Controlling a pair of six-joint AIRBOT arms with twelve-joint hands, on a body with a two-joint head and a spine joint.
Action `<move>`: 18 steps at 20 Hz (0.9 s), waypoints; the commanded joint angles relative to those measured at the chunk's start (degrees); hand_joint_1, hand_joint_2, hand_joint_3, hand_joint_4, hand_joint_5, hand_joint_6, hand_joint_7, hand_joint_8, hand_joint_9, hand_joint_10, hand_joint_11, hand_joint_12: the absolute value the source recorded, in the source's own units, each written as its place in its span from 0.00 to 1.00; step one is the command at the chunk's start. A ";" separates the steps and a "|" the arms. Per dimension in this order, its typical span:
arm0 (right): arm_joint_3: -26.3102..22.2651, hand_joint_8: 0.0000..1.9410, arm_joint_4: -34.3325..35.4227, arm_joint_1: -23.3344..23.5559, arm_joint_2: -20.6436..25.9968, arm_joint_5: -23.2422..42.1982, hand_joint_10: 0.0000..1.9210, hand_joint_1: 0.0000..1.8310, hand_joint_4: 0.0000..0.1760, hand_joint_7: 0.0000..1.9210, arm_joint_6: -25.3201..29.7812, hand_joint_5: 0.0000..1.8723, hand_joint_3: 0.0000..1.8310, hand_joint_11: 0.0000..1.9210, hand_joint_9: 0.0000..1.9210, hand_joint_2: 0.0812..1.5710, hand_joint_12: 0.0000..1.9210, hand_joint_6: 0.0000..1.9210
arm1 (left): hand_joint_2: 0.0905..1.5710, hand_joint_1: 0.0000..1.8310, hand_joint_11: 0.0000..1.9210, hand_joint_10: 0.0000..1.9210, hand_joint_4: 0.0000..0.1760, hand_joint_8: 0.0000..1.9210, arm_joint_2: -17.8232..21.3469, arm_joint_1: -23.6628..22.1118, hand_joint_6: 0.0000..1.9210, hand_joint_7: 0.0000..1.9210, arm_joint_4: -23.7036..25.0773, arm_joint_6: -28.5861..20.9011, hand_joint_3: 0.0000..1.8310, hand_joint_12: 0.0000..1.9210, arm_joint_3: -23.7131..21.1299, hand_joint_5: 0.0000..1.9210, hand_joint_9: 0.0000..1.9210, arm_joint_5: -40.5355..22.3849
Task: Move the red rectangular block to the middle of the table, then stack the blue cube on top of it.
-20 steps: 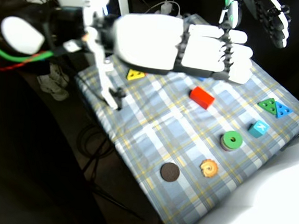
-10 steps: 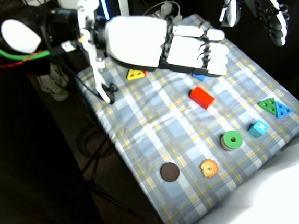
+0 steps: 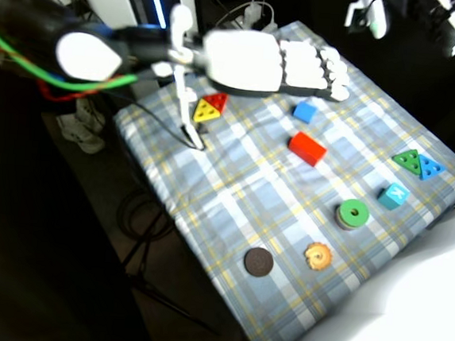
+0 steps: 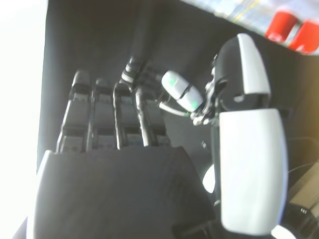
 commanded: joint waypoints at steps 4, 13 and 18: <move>1.45 0.00 -1.87 1.84 -3.41 1.38 0.00 0.35 0.23 0.01 0.07 0.00 0.00 0.00 0.04 0.66 0.21 0.00 | 0.90 0.66 0.00 0.00 0.21 0.00 0.91 1.31 0.00 0.00 0.66 -2.29 0.00 0.00 -0.33 0.01 0.00 -11.82; 6.19 0.00 -4.53 1.86 -10.97 -4.52 0.01 0.36 0.16 0.03 0.05 0.00 0.00 0.00 0.05 0.70 0.04 0.00 | 0.90 0.59 0.00 0.00 0.00 0.00 1.01 1.82 0.00 0.00 0.67 -2.39 0.00 0.00 -0.72 0.02 0.00 -13.43; 8.20 0.00 -4.57 1.85 -13.15 -6.50 0.02 0.38 0.44 0.08 0.05 0.04 0.00 0.00 0.09 0.72 0.14 0.00 | 0.90 0.59 0.00 0.00 0.05 0.00 0.99 1.87 0.00 0.00 0.67 -2.50 0.00 0.00 -0.72 0.01 0.00 -13.45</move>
